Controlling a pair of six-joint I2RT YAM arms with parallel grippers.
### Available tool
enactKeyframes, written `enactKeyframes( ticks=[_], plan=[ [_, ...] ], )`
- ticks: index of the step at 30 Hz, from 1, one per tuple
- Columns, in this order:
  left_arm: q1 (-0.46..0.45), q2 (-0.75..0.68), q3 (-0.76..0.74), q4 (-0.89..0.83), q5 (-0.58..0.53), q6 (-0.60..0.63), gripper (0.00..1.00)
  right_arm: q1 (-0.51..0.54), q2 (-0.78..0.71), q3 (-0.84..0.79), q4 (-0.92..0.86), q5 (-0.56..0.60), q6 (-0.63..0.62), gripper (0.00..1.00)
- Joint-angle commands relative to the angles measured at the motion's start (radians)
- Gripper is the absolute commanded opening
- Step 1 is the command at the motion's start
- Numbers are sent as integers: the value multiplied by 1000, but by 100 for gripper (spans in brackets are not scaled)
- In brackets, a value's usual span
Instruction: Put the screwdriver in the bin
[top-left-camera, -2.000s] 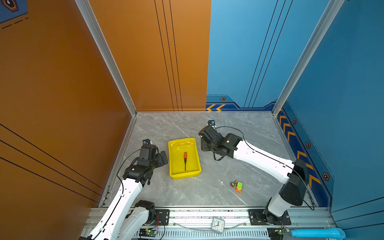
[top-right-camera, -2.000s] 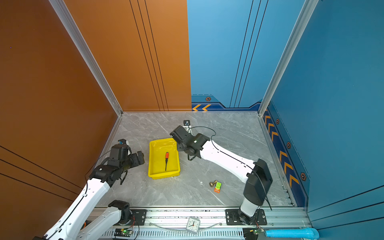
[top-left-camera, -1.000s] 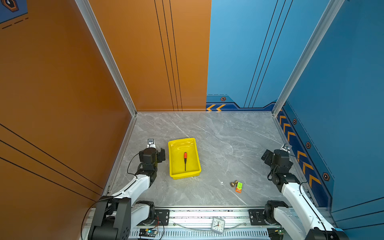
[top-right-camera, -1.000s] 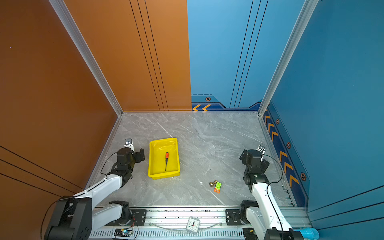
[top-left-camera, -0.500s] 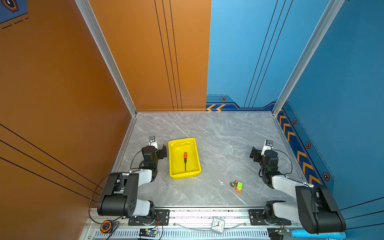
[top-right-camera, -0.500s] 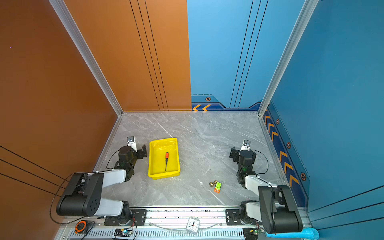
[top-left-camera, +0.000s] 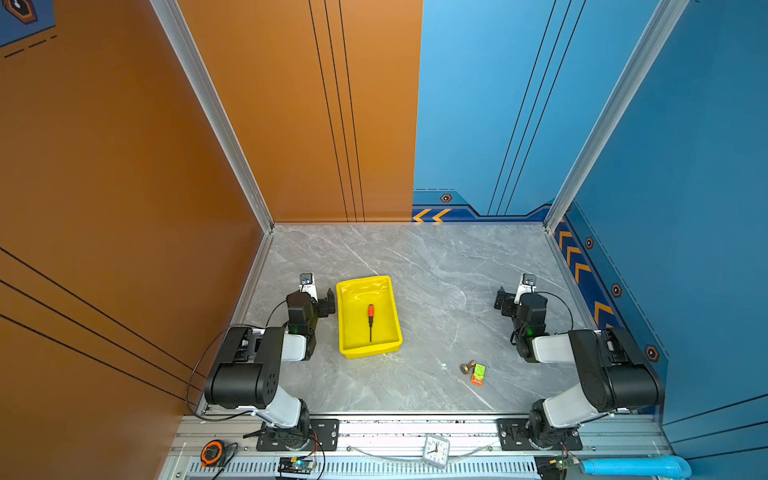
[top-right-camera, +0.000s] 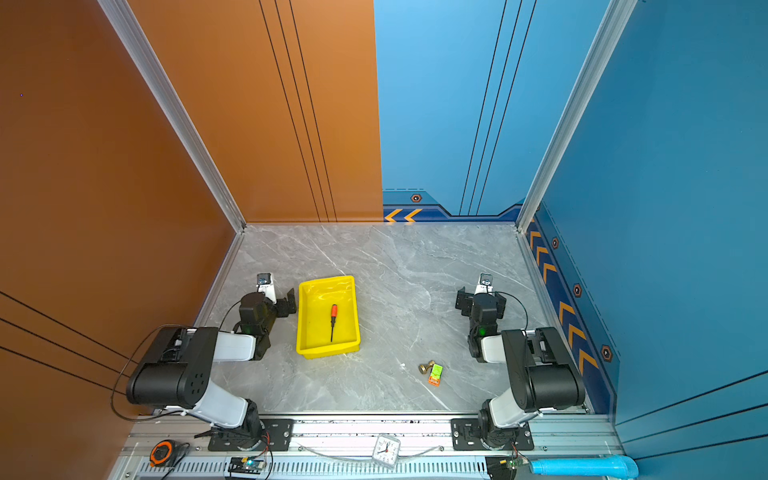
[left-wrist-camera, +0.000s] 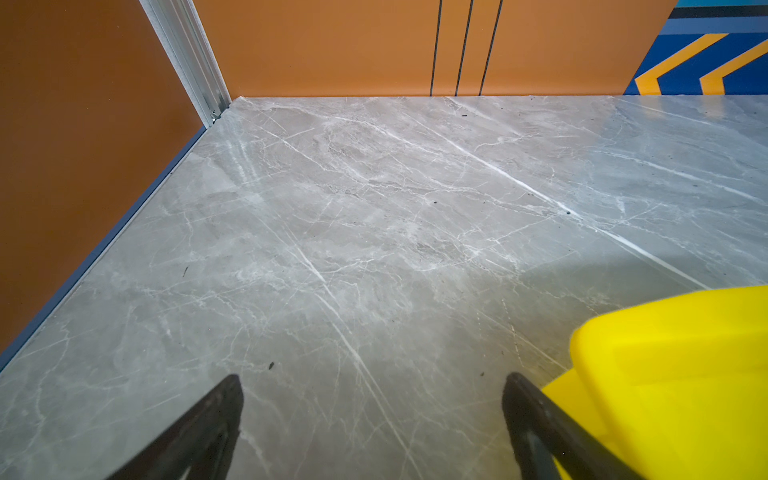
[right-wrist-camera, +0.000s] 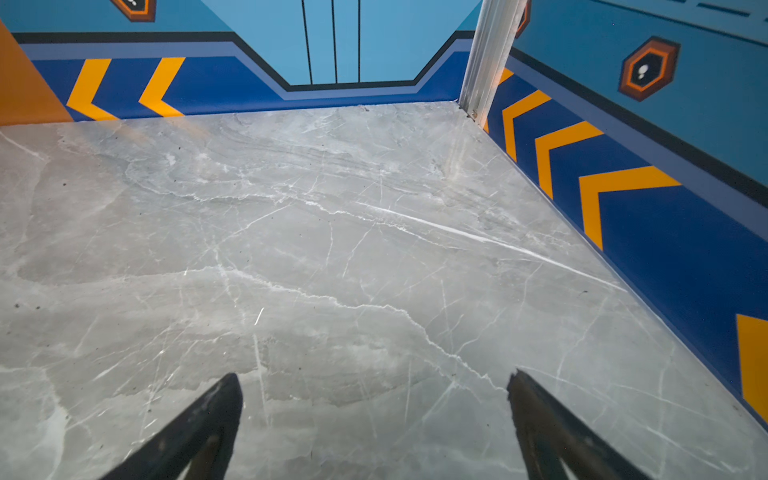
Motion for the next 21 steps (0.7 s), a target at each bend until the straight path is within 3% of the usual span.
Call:
enactKeyframes(
  ticks=[1, 21],
  plan=[
    [-14, 7, 20, 17, -34, 16, 98, 2, 9, 16, 28, 18, 14, 100],
    [-32, 10, 23, 13, -53, 35, 98, 7, 9, 12, 33, 26, 11, 100]
  ],
)
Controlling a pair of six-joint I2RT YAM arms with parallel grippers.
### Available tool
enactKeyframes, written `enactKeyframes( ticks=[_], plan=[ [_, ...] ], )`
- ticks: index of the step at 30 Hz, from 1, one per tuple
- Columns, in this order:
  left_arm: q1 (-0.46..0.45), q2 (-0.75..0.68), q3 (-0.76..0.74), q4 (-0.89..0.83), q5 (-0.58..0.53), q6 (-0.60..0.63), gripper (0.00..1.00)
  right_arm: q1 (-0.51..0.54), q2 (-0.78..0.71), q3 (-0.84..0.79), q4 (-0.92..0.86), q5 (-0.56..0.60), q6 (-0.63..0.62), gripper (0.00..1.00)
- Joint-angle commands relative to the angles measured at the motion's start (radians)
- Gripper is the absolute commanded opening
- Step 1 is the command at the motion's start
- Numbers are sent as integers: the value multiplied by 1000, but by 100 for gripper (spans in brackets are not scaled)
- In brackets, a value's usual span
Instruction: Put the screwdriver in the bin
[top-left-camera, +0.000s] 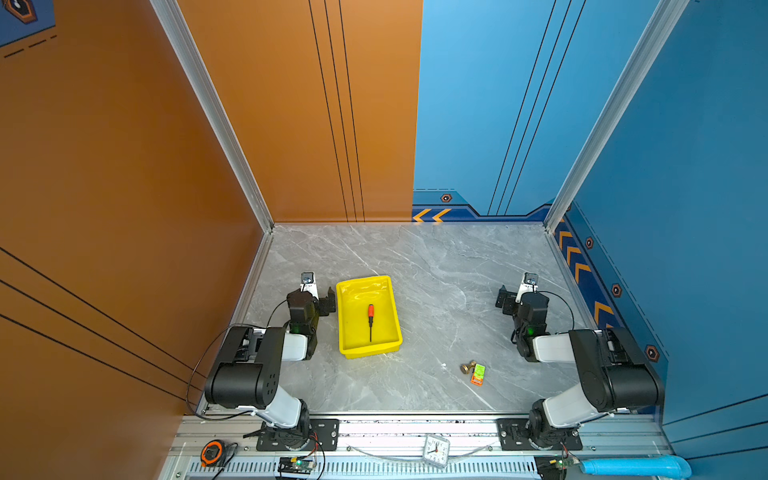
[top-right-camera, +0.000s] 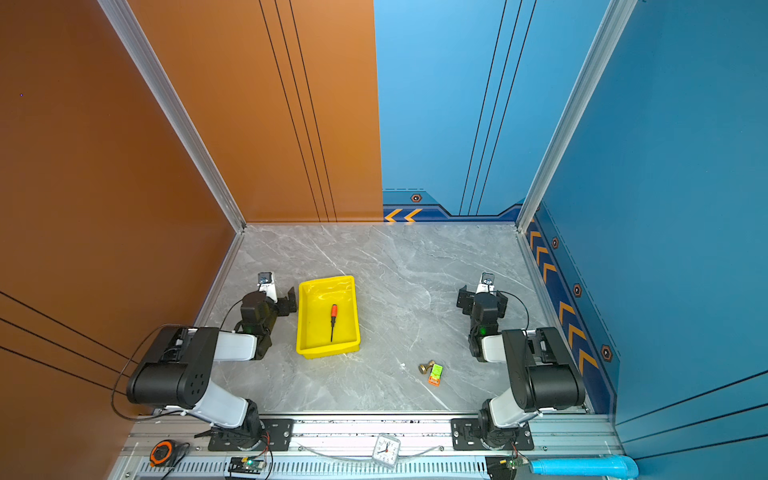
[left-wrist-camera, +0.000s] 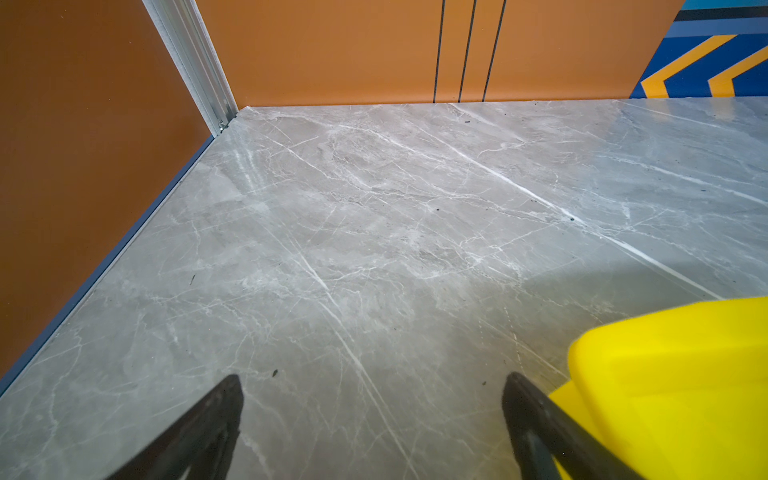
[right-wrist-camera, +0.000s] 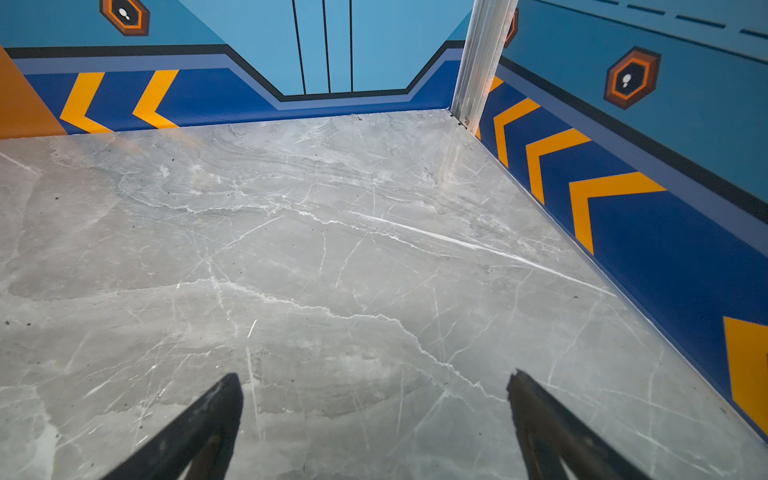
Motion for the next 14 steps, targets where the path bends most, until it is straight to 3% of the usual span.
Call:
enactKeyframes(
  ticks=[1, 14],
  plan=[
    [-10, 10, 17, 11, -22, 23, 98, 7, 9, 12, 28, 19, 10, 100],
    [-10, 8, 17, 8, -21, 23, 98, 7, 9, 13, 28, 19, 10, 100]
  ],
)
